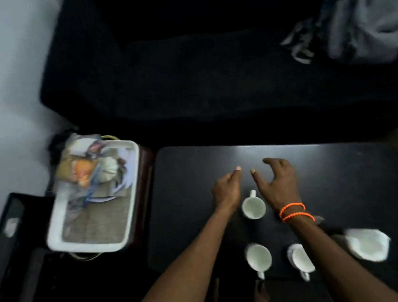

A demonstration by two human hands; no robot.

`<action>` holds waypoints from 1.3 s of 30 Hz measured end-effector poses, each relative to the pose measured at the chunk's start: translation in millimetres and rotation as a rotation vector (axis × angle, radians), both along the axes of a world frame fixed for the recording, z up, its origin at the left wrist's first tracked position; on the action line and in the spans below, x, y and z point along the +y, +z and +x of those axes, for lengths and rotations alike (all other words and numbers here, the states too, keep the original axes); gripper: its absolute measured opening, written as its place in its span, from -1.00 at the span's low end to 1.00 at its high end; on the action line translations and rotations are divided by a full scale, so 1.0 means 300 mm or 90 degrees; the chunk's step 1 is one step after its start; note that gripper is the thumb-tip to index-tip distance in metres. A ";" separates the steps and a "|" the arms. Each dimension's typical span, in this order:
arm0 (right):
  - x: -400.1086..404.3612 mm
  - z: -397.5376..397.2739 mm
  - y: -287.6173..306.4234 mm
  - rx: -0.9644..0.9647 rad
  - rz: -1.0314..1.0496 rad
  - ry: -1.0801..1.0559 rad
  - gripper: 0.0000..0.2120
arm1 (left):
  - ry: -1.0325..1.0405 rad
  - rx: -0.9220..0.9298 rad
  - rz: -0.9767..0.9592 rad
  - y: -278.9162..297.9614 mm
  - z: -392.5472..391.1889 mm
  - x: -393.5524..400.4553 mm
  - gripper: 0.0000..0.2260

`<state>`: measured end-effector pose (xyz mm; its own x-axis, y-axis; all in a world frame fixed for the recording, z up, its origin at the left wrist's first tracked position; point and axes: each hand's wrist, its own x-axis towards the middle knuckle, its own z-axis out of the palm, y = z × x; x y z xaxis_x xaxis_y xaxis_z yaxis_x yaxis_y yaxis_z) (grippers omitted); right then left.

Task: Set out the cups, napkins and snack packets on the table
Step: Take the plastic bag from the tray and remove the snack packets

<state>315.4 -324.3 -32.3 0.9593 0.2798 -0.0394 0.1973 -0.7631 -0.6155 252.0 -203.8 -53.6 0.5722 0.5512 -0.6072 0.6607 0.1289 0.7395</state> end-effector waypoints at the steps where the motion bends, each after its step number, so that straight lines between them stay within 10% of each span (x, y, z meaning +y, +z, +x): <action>1: 0.092 -0.017 0.001 0.020 0.006 0.027 -0.59 | 0.034 -0.007 0.002 0.006 -0.020 0.077 -0.53; 11: 0.947 -0.265 -0.015 0.193 0.017 0.293 -0.66 | 0.272 0.000 0.109 0.047 -0.351 0.798 -0.49; 18: 1.361 -0.378 -0.088 0.548 0.100 0.202 -0.46 | 0.340 0.082 0.352 0.061 -0.599 1.213 -0.67; 25: 1.558 -0.442 -0.157 0.843 0.343 0.017 -0.35 | 0.128 0.115 0.312 -0.021 -0.669 1.412 -0.56; 39: 1.613 -0.461 -0.138 0.896 0.463 0.173 -0.45 | 0.239 0.035 0.244 -0.065 -0.696 1.433 -0.58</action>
